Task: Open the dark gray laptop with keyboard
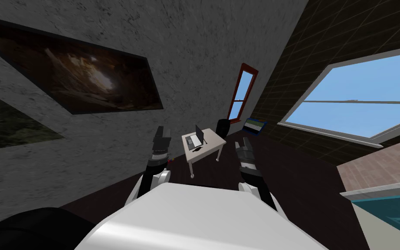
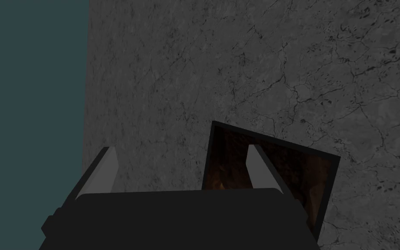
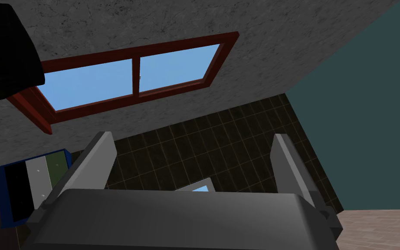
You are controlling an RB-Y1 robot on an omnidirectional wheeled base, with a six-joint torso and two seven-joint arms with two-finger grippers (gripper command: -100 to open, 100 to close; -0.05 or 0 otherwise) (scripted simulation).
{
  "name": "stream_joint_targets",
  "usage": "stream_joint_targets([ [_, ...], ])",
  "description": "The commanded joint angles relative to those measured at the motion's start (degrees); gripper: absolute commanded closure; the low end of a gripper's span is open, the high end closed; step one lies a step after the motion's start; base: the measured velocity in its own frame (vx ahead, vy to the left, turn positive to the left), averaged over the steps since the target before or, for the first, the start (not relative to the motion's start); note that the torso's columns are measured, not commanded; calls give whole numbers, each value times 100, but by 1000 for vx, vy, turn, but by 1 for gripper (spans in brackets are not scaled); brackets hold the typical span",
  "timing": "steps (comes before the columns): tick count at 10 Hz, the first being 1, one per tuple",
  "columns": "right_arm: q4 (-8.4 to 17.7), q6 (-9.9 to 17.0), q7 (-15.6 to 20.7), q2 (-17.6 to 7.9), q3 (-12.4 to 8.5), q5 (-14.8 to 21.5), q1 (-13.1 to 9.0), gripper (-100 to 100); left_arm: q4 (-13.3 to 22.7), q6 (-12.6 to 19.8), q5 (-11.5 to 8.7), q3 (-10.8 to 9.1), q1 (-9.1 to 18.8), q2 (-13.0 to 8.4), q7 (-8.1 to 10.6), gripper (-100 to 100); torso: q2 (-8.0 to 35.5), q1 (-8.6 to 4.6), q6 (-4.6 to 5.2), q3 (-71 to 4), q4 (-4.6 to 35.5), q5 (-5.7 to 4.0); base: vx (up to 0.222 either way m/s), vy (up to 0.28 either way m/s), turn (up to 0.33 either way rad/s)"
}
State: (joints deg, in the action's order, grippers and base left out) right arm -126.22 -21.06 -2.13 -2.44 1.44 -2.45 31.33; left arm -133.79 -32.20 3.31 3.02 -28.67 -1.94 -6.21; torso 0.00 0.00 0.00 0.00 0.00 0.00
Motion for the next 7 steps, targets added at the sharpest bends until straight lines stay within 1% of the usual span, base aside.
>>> stream_joint_targets([
  [1, 0, 0, 0, 0, 0, 0, 0, 0, 0, 0, 0, 0, 0, 0, 0, 0, 232, 0, 0, -467, 235, 0, 0, 0, 0],
  [3, -1, 0, 0, 0, 0, 0, 0, 0, -1, 0, 0, 0, 0, 0, 0, 0, 1003, 0, 0, -2014, 1006, 0, 0, 0, 0],
  [7, -2, -1, 0, 0, 0, 0, 0, 0, -1, 0, 0, 0, 0, 0, 0, 0, 2693, 0, 0, -5381, 2691, 0, 0, 0, 0],
])
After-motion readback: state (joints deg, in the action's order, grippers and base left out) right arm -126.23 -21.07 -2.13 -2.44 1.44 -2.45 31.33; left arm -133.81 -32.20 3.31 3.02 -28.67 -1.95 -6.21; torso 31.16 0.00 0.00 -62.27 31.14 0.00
